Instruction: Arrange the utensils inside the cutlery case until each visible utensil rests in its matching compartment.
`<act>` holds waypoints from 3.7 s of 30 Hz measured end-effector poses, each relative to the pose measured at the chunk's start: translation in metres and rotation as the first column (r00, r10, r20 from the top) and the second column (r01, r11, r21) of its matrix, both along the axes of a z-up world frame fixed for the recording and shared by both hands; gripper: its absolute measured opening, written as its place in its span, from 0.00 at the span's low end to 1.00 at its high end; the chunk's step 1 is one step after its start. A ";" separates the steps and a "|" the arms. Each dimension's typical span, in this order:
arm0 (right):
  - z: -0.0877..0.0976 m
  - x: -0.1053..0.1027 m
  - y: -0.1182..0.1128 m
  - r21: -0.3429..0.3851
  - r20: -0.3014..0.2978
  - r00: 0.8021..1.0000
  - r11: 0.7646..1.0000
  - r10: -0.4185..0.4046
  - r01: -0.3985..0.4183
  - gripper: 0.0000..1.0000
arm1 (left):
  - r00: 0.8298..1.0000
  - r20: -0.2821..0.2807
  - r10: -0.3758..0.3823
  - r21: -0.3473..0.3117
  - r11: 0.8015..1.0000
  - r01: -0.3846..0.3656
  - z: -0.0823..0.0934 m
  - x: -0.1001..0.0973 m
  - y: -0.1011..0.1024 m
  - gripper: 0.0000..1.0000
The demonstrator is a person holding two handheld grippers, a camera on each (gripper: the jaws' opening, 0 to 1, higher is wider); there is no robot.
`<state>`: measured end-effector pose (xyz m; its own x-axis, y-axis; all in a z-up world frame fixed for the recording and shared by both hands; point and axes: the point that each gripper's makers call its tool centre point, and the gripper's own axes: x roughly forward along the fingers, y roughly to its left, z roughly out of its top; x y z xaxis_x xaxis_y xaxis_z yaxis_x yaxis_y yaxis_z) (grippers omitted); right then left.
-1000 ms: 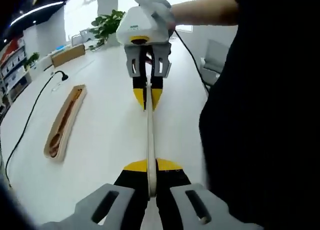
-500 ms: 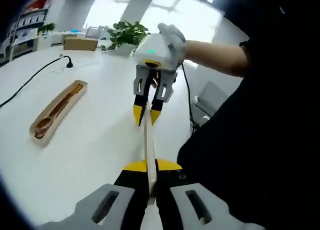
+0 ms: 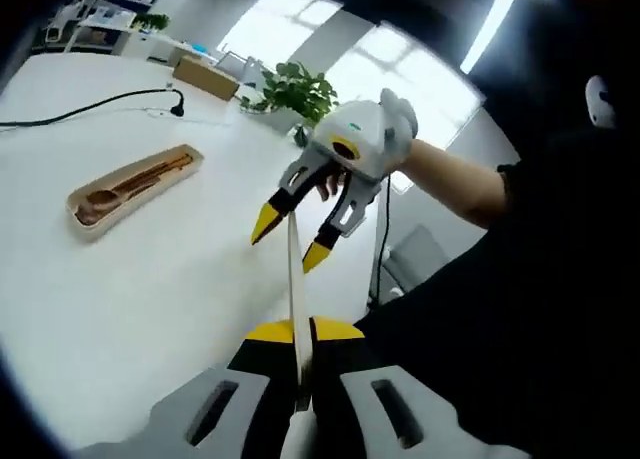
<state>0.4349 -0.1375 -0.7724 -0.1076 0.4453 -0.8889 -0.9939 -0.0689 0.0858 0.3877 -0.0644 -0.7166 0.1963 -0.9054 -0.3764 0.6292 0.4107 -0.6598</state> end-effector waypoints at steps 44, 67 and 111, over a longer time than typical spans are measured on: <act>0.070 0.046 0.006 -0.083 0.489 0.848 0.978 0.205 -0.189 0.71 | 0.874 -0.473 0.111 -0.285 0.920 -0.271 0.045 0.033 0.016 0.02; 0.052 0.025 0.017 -0.078 0.339 0.925 0.985 0.172 -0.154 0.40 | 0.808 -0.565 0.166 -0.311 0.865 -0.395 0.050 0.053 0.036 0.02; 0.068 0.106 0.015 -0.112 0.396 0.905 0.986 0.159 -0.124 0.39 | 0.864 -0.240 0.443 -0.159 0.860 -0.485 0.054 0.128 0.063 0.12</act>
<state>0.5407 -0.1225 -0.7046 0.2100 0.3758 -0.9026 -0.9255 -0.2211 -0.3074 0.5161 -0.0010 -0.6627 0.5575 -0.7871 -0.2641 0.2541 0.4646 -0.8483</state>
